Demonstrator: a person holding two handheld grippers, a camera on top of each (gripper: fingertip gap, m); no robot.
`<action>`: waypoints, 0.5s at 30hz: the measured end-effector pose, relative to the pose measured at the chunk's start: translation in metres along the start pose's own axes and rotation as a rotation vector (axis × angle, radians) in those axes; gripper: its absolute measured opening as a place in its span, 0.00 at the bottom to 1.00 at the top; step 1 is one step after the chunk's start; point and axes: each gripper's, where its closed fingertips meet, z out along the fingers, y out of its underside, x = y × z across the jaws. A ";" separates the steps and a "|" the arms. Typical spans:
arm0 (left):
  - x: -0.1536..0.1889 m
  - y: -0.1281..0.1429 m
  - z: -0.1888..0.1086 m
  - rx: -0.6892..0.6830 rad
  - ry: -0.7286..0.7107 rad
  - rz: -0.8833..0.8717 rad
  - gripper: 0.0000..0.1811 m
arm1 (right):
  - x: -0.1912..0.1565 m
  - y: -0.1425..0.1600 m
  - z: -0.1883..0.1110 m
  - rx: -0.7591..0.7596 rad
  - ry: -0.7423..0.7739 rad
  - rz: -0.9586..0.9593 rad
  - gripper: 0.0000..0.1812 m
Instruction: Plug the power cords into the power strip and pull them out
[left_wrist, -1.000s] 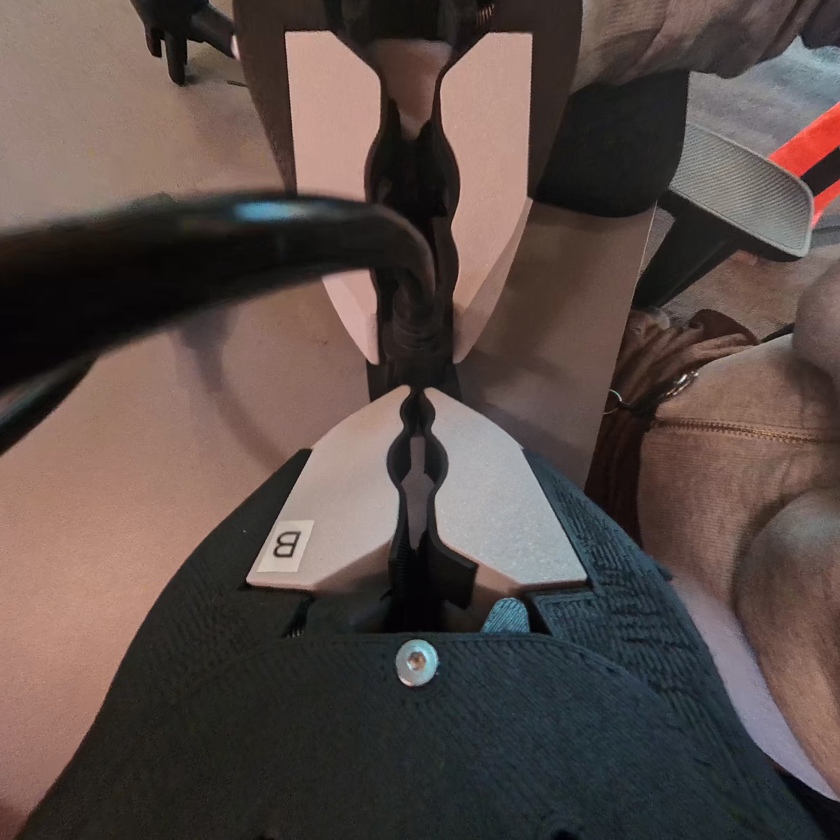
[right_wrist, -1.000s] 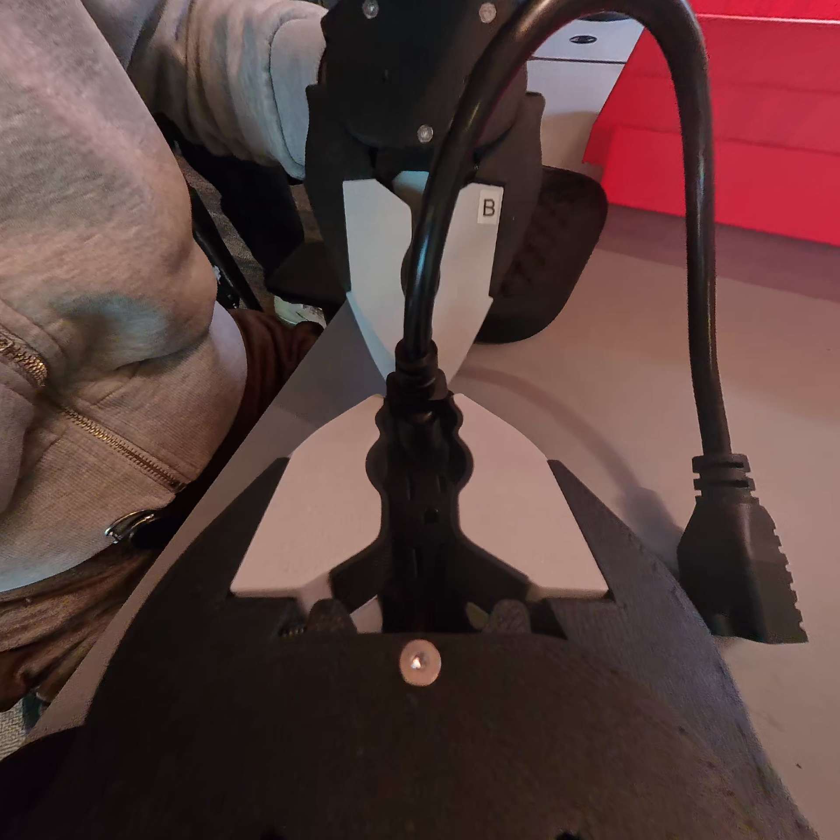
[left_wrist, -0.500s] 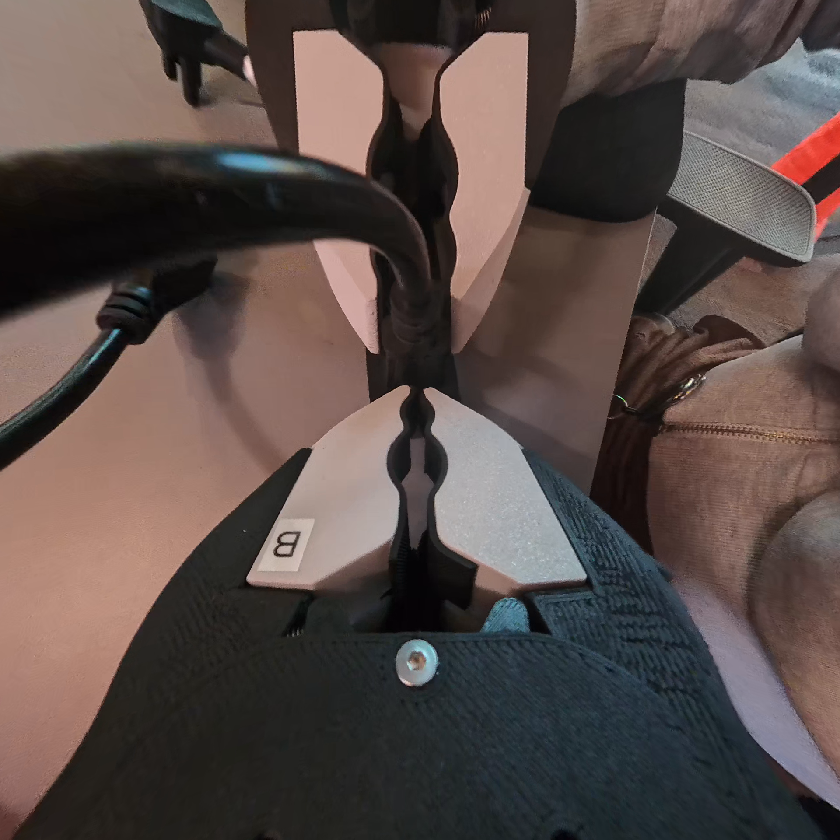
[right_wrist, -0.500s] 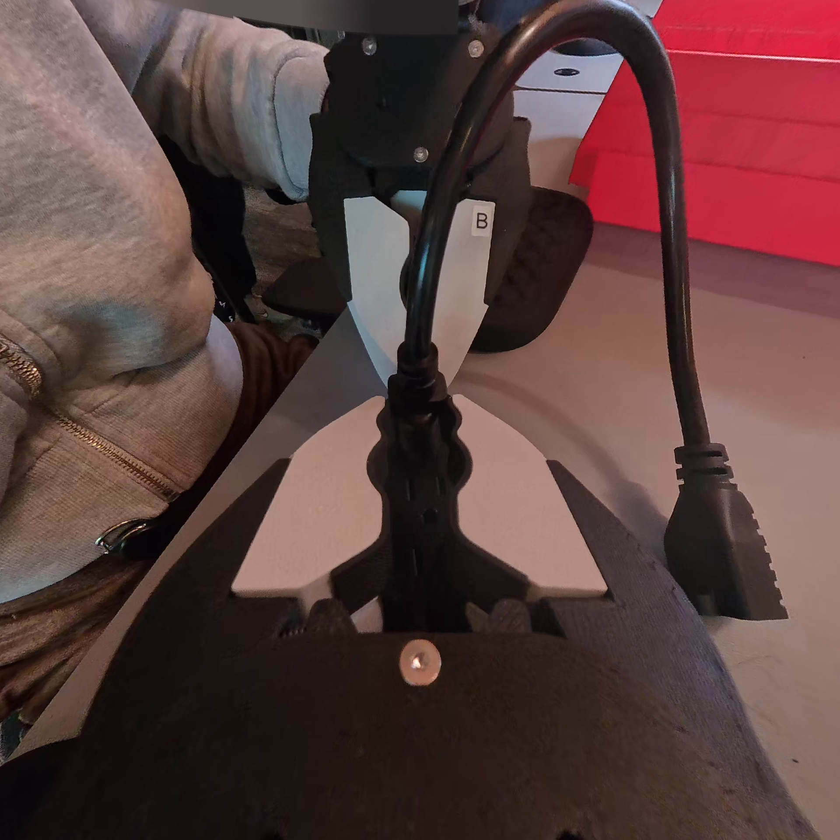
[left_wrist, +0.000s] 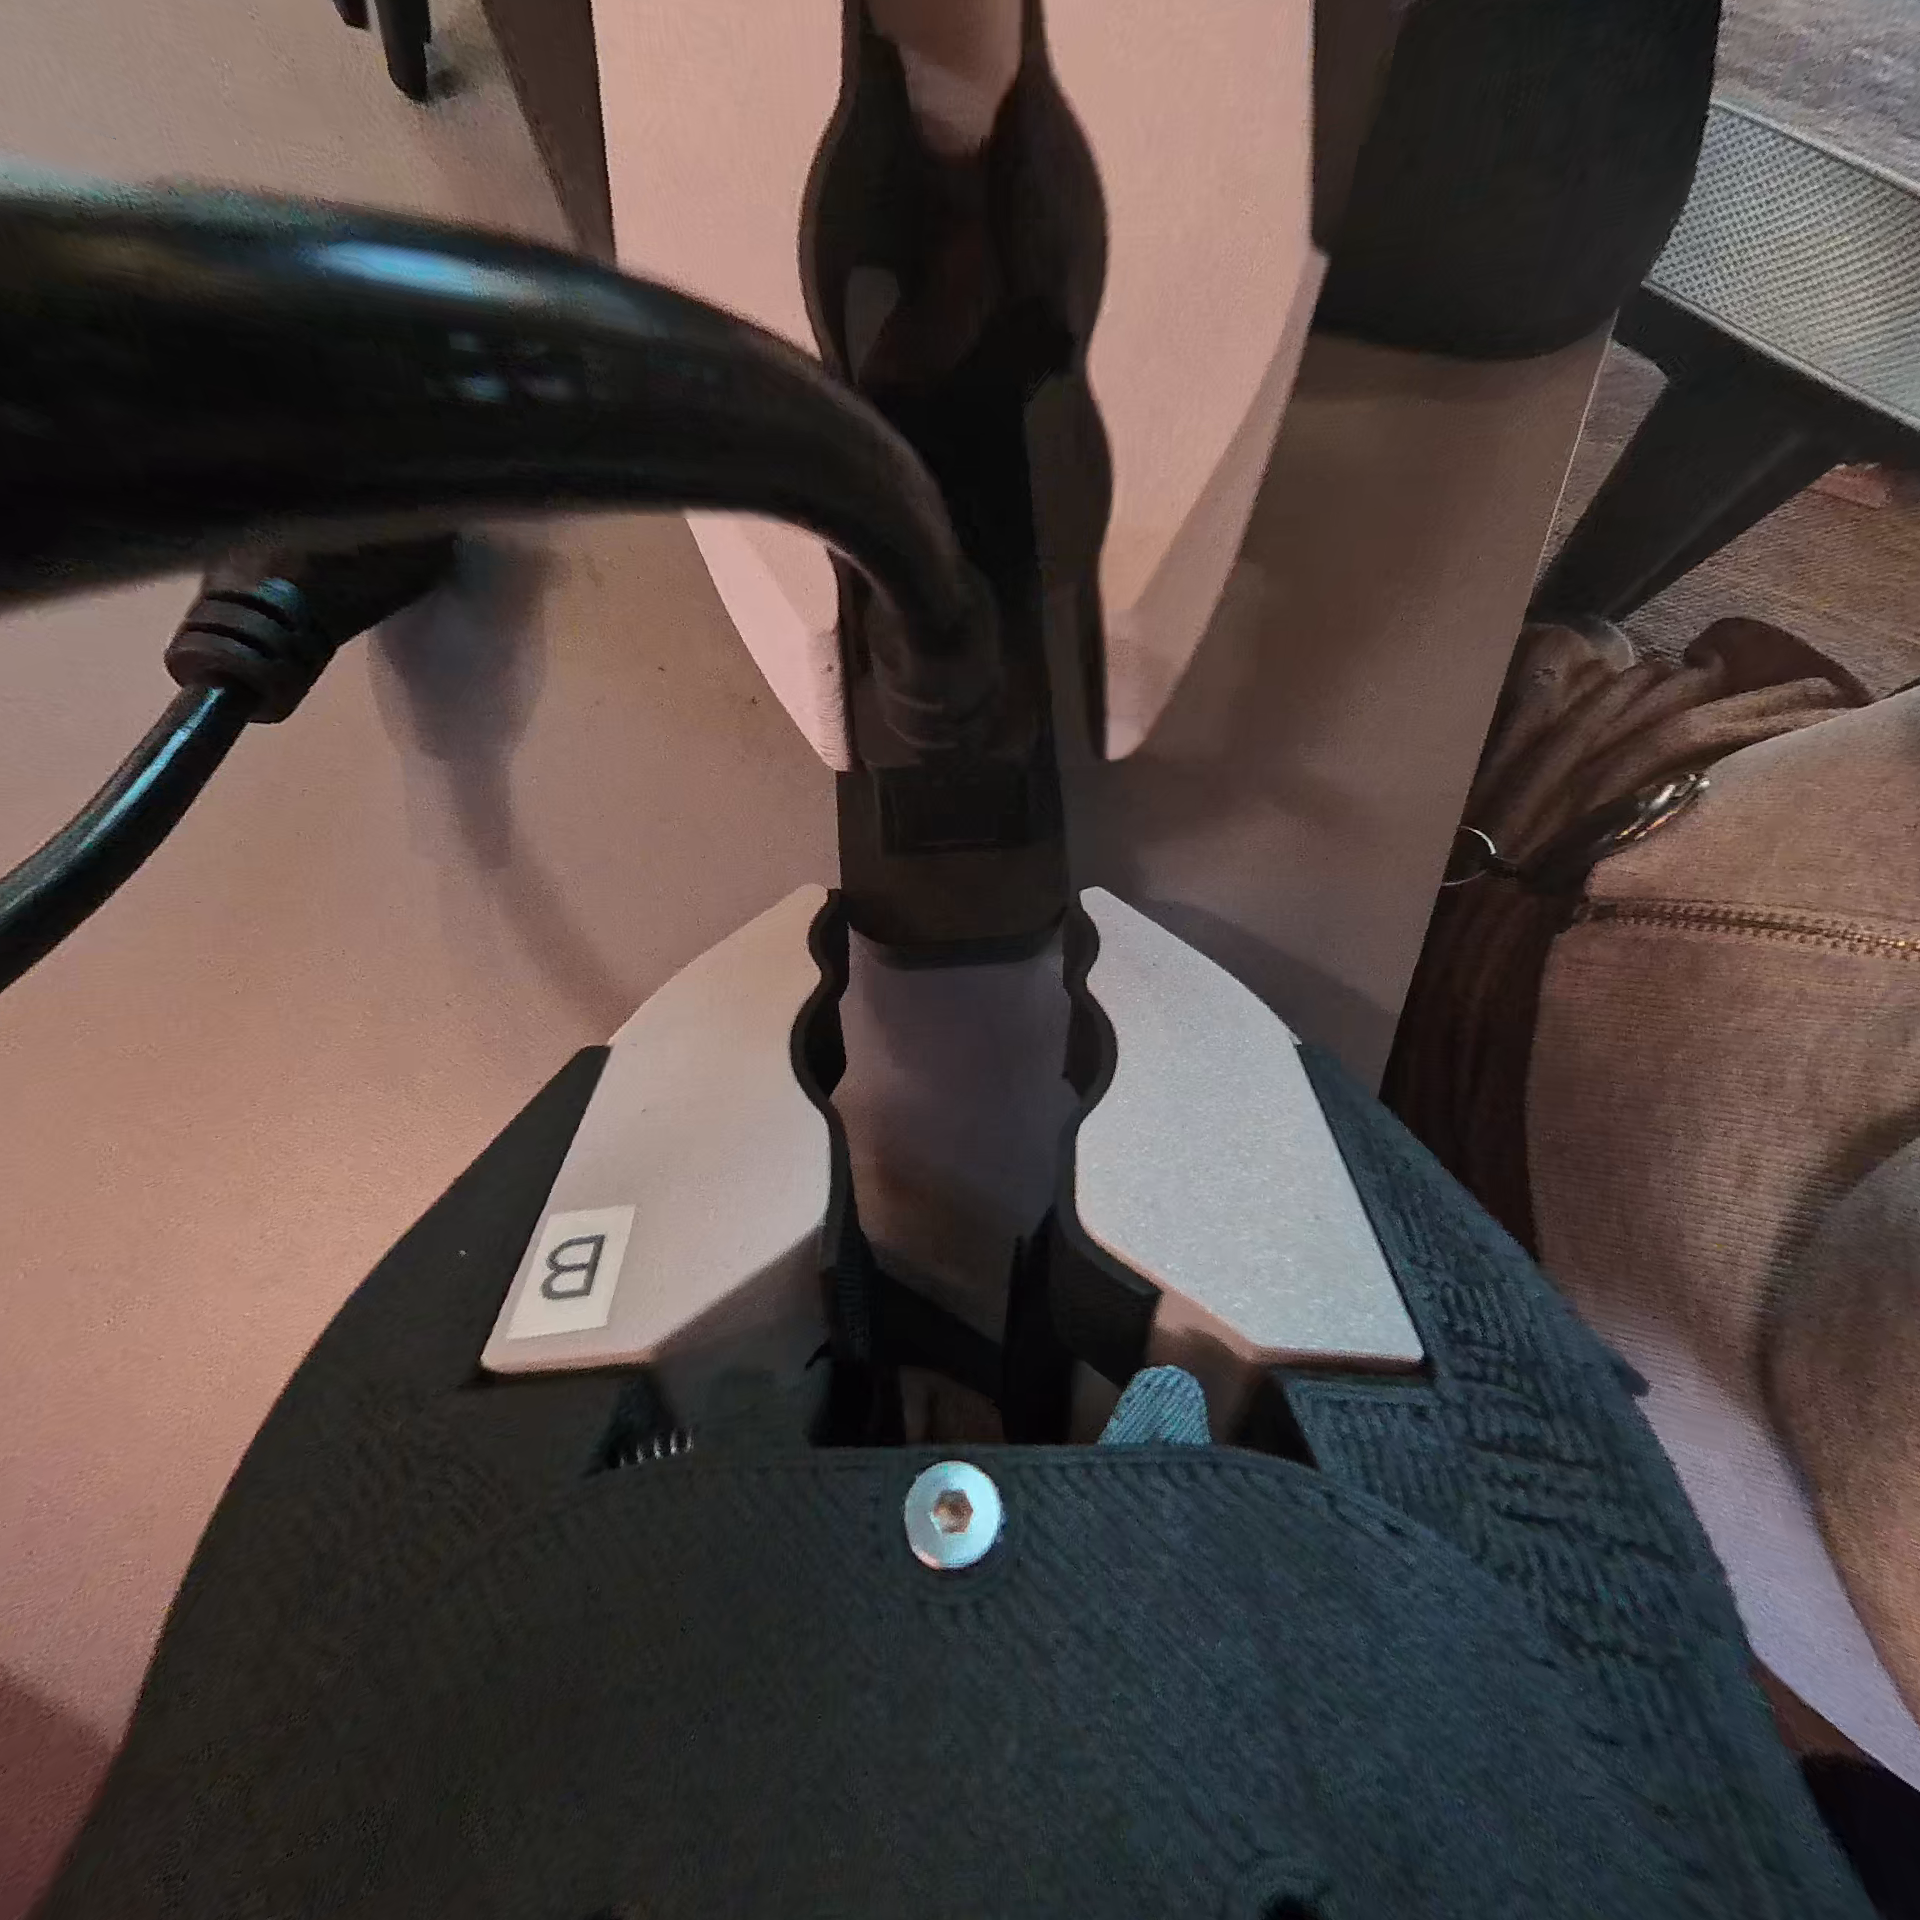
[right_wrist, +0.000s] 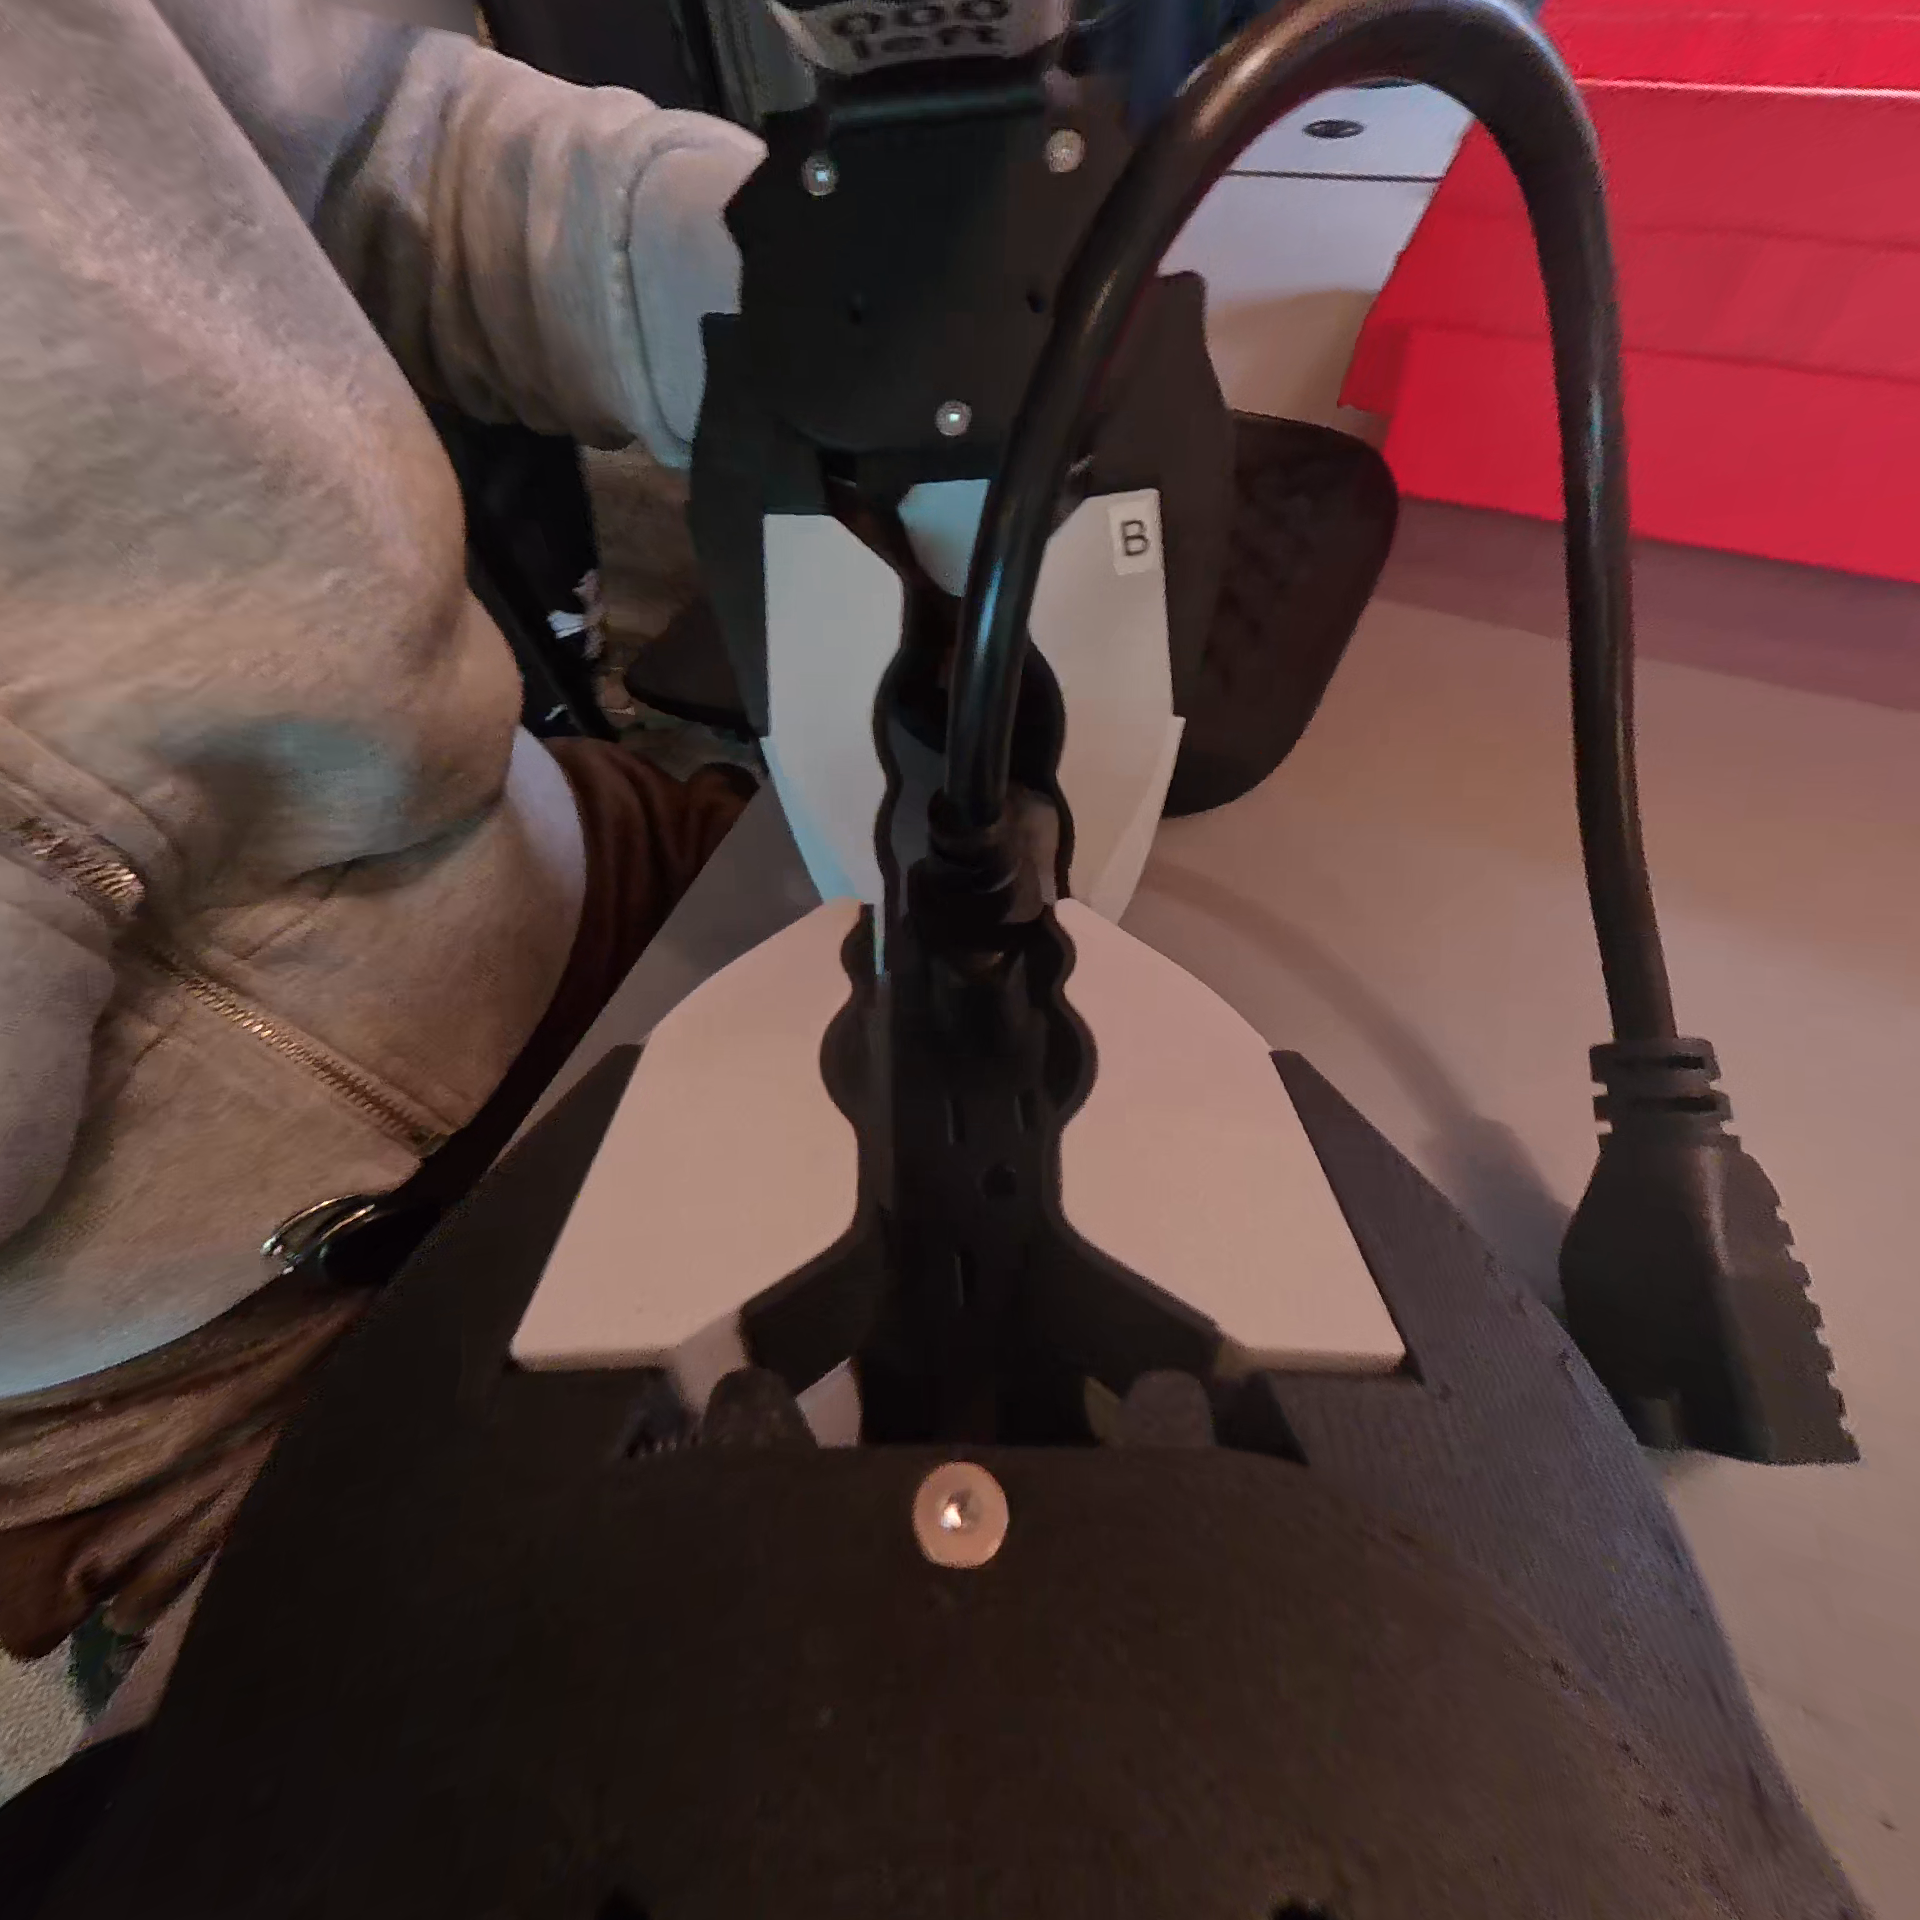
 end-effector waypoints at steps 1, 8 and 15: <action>0.000 0.000 0.000 -0.002 0.008 -0.009 0.22 | -0.001 0.000 0.000 -0.008 -0.014 -0.007 0.18; -0.001 -0.001 -0.001 0.006 0.039 -0.050 0.24 | 0.001 0.000 0.002 -0.024 -0.043 -0.105 0.19; -0.006 -0.007 -0.004 0.043 -0.031 -0.053 0.38 | -0.001 -0.029 -0.012 -0.044 -0.055 -0.213 0.37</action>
